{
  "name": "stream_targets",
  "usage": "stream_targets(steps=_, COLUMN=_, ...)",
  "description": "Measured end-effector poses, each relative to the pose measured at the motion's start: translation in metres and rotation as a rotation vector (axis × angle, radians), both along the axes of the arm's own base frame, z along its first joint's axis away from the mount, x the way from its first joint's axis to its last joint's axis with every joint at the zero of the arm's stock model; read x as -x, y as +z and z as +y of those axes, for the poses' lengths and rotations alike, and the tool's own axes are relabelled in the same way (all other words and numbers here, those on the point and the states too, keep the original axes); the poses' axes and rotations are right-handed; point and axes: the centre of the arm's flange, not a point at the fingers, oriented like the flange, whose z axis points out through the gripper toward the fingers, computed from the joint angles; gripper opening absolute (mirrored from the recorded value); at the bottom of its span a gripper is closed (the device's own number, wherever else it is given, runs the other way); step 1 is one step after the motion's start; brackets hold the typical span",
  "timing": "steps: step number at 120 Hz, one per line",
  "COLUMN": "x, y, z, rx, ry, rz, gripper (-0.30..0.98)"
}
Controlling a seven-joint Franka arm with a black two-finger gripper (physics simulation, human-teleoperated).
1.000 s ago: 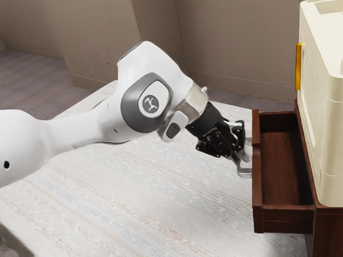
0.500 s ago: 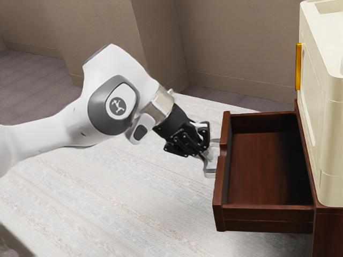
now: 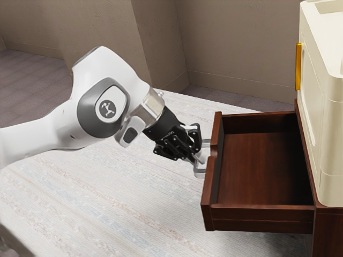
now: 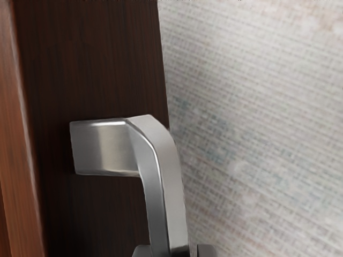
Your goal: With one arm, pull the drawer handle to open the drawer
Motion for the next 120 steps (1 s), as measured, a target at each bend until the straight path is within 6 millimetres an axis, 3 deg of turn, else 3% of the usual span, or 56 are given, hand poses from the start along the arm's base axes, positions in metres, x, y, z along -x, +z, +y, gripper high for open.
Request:
stream_targets(steps=11, x=0.002, y=0.003, z=-0.005, rx=-0.005, ry=-0.007, rz=-0.001, gripper=0.08)
stream_targets(steps=25, x=0.011, y=0.022, z=-0.006, rx=-0.011, ry=-0.004, rz=-0.029, gripper=0.14)
stream_targets(steps=48, x=0.036, y=0.101, z=0.044, rx=-0.034, ry=0.076, rz=-0.112, gripper=0.22)
stream_targets(steps=55, x=0.029, y=0.136, z=0.045, rx=-0.102, ry=0.082, rz=-0.131, gripper=0.28)
stream_targets(steps=68, x=0.01, y=0.164, z=0.05, rx=-0.248, ry=0.152, rz=-0.061, gripper=0.41)
stream_targets(steps=76, x=0.012, y=0.164, z=0.058, rx=-0.3, ry=0.249, rz=0.035, gripper=0.48)
stream_targets(steps=90, x=0.017, y=0.147, z=0.089, rx=-0.323, ry=0.488, rz=0.207, gripper=0.57)
stream_targets(steps=120, x=0.036, y=0.134, z=0.153, rx=-0.26, ry=0.969, rz=0.398, gripper=0.65)
